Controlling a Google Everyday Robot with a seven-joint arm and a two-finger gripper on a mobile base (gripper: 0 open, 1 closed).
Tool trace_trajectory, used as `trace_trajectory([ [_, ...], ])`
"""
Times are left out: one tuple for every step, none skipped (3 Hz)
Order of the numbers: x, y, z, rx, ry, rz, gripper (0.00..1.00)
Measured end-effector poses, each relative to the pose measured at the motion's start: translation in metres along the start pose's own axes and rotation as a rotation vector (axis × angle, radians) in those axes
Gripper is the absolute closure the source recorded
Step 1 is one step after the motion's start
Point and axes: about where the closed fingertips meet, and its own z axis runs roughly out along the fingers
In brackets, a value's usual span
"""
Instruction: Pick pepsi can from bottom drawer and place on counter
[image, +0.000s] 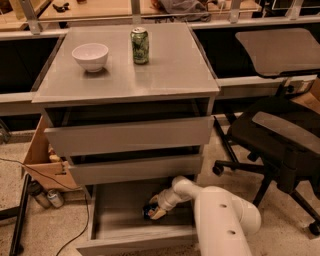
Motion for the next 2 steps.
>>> trace_trajectory([
  [-0.0009, 0.001, 0.0029, -0.024, -0.009, -0.005, 0.68],
  [-0.0019, 0.0012, 0.0033, -0.045, -0.016, -0.012, 0.91],
])
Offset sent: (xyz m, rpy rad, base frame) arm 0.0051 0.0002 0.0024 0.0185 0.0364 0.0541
